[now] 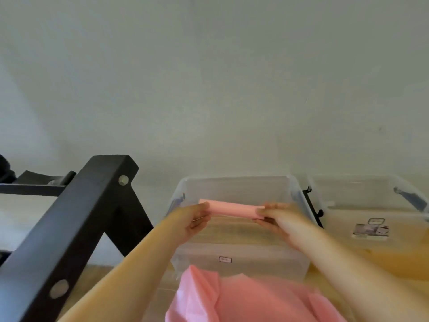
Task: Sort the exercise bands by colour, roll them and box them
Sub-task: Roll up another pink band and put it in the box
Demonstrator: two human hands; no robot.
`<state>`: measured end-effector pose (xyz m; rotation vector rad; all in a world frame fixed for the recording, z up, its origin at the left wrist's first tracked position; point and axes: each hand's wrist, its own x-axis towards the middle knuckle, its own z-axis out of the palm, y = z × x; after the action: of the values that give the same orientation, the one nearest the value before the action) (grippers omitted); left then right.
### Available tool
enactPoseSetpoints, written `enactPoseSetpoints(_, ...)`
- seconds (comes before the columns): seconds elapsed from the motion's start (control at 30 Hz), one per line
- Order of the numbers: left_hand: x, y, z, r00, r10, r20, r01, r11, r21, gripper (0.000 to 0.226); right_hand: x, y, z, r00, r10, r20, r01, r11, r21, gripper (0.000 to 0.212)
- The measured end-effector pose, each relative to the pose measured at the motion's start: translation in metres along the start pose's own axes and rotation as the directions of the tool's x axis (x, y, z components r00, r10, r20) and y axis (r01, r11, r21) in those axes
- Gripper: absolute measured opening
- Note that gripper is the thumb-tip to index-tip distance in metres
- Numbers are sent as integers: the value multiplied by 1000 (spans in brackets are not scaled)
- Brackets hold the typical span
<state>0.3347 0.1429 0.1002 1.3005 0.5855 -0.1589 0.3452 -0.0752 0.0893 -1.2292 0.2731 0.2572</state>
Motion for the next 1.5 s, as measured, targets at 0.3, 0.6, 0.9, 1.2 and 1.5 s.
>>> enactPoseSetpoints(0.3, 51, -32, 25, 976, -137, -167, 9, 798, -602, 42, 67, 18, 40, 971, -4, -238, 13, 999, 35, 35)
enactPoseSetpoints(0.6, 119, -51, 16, 905, -278, -322, 24, 789, -614, 35, 114, 65, 48, 952, 94, -290, -144, 977, -159, 28)
enactPoseSetpoints(0.9, 148, -47, 19, 846, -339, -412, 27, 798, -602, 15, 146, 75, 45, 933, -6, -360, -170, 873, -456, 24)
enactPoseSetpoints(1.2, 154, -53, 27, 794, -255, -551, -39, 884, -466, 11, 150, 80, 51, 936, -55, -347, -157, 817, -554, 18)
enactPoseSetpoints(1.5, 150, -43, 25, 870, -292, -398, 93, 888, -450, 11, 148, 72, 51, 956, -31, -293, -134, 840, -526, 26)
